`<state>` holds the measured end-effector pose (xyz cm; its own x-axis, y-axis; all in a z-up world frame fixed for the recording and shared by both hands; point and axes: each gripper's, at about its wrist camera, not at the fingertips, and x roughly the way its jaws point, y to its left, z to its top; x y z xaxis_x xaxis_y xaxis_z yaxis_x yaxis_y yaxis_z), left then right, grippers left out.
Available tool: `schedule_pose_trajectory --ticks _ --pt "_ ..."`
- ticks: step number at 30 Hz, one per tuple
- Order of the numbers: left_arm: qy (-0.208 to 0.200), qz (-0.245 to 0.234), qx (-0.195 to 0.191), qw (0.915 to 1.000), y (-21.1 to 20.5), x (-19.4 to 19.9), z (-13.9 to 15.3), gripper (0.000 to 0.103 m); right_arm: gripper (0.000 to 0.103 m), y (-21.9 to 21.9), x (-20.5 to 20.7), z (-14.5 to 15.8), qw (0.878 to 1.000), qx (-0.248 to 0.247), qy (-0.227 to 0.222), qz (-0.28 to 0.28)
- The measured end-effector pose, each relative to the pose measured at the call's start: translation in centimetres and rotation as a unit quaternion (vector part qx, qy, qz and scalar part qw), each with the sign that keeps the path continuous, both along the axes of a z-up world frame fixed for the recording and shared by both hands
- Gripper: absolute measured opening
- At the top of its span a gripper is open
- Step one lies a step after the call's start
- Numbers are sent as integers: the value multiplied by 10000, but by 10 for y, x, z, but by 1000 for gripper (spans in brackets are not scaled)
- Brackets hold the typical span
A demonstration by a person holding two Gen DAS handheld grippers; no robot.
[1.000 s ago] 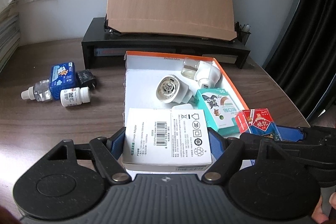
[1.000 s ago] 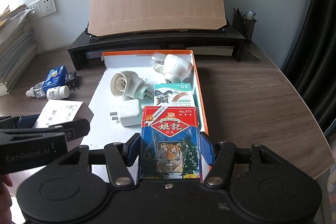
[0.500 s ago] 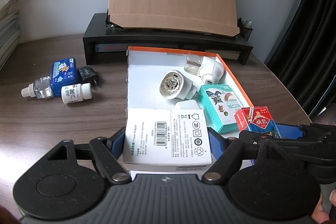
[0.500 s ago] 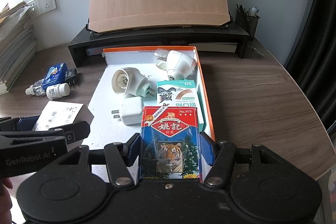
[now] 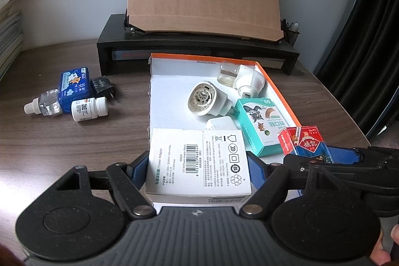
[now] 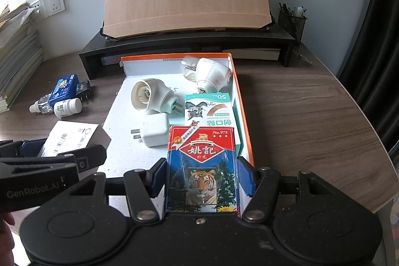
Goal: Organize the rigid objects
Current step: 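Hold both boxes above the white box, lowering them toward its rim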
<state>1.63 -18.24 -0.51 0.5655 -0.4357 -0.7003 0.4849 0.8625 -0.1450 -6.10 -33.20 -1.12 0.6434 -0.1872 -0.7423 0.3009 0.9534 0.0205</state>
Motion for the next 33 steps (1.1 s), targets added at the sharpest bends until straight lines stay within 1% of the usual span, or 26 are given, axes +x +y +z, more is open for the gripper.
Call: schedule_pose_trajectory --ticks 27,33 --pt "-30 -8 17 10000 -5 -7 1 79 71 -2 -4 2 10000 6 -8 13" --pt "-66 -70 10 10000 -8 -10 3 79 71 -3 -7 3 10000 -1 -34 -18"
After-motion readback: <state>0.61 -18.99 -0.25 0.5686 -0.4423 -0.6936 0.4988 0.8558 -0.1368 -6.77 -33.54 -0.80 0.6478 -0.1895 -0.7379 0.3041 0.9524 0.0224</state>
